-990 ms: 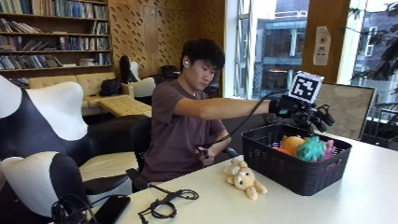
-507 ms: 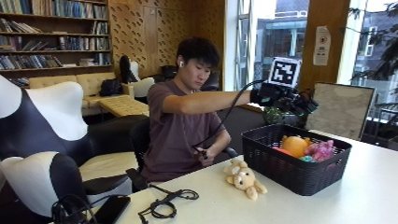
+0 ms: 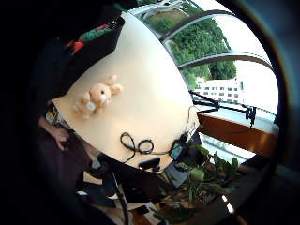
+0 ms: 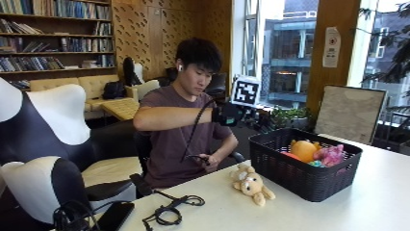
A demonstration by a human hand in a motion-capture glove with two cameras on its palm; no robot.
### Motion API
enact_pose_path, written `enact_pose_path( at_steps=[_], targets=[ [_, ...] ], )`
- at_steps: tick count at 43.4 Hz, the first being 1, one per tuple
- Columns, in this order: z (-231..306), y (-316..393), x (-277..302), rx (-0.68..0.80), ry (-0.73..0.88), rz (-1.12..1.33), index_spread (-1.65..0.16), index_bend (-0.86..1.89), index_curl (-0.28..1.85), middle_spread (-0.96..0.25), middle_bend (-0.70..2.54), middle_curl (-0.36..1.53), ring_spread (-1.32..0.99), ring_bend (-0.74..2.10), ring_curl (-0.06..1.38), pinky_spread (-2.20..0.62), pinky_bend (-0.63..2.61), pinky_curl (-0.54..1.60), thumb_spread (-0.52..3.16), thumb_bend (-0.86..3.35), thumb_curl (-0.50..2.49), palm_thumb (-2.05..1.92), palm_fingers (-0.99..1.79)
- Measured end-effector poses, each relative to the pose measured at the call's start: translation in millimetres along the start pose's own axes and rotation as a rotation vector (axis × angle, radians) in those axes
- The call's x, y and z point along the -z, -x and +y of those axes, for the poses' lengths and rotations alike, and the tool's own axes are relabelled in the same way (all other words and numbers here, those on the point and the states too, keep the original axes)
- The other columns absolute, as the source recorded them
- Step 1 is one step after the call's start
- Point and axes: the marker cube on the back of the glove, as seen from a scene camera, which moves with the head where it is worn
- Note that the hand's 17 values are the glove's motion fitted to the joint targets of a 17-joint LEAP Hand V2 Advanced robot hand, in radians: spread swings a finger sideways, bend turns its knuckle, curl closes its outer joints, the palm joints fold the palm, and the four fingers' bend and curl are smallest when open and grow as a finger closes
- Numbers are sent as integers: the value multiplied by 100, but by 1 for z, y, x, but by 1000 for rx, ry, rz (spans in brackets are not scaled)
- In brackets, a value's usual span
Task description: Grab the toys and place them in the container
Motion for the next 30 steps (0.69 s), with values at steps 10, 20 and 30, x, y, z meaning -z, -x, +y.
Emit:
enact_pose_path(
  at_steps=[10, 20, 30],
  targets=[
    [6, 31, -99, 216, 108, -56, -28, 14, 32, -10, 15, 33, -3, 31, 35, 2, 70, 32, 130, -1, 39, 13, -13],
    [-24, 39, -197, 260, 214, -186, -29, 18, 32, -10, 9, 29, -1, 16, 31, 3, 75, 34, 125, -2, 38, 16, -19],
    [-37, 40, -209, 192, -121, -266, -31, 48, 42, -17, 43, 36, -7, 19, 26, 2, 67, 30, 127, 8, 45, 37, 35]
  ],
)
